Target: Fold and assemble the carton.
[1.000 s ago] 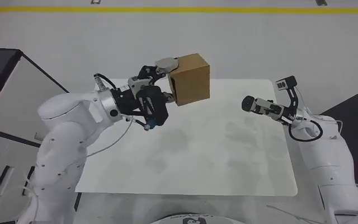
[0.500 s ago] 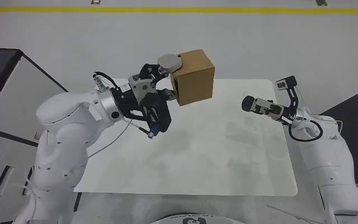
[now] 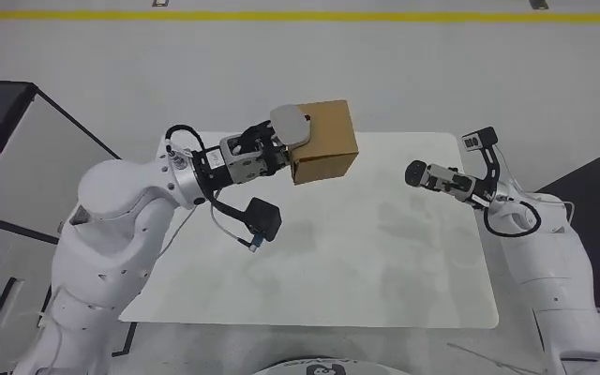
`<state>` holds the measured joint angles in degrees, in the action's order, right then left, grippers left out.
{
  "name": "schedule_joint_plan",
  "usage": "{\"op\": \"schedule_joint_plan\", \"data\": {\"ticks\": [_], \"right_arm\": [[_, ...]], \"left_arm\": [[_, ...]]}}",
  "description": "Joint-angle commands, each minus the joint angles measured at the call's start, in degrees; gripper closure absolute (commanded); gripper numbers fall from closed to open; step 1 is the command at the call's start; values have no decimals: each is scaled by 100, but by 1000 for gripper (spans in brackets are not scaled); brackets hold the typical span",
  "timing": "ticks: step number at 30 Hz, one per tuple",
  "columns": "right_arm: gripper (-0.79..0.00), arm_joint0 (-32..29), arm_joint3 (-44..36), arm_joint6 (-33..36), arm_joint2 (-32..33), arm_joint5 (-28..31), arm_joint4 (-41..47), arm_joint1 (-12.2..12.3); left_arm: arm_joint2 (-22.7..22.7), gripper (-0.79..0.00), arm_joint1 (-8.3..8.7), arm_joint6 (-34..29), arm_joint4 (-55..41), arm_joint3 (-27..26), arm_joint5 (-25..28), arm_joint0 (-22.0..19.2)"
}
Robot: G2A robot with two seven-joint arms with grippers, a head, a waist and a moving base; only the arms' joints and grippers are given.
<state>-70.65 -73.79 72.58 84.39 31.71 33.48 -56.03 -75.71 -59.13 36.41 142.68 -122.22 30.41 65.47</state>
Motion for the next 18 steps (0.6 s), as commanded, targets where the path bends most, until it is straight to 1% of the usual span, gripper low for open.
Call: {"op": "schedule_joint_plan", "data": {"ticks": [1,4,5,6,7,8,10,15,18], "right_arm": [[-785,0,0,0,0,0,0,0],[-785,0,0,0,0,0,0,0],[-785,0,0,0,0,0,0,0],[-785,0,0,0,0,0,0,0],[-785,0,0,0,0,0,0,0],[-785,0,0,0,0,0,0,0],[-785,0,0,0,0,0,0,0],[-785,0,0,0,0,0,0,0],[-785,0,0,0,0,0,0,0]], "left_arm": [[1,0,-1,-2,0,-1,3,-2],[1,0,-1,-2,0,-1,3,-2],[-4,0,-6,-59,-46,-22,-127,22],[7,0,5,-15,178,-98,-367,-6],[59,0,26,148,473,-83,-544,-13],[61,0,32,191,559,-36,-733,-9],[45,0,28,246,554,42,-1202,-10],[19,0,32,396,748,48,-2065,-108],[43,0,34,469,926,78,-2451,-156]]}}
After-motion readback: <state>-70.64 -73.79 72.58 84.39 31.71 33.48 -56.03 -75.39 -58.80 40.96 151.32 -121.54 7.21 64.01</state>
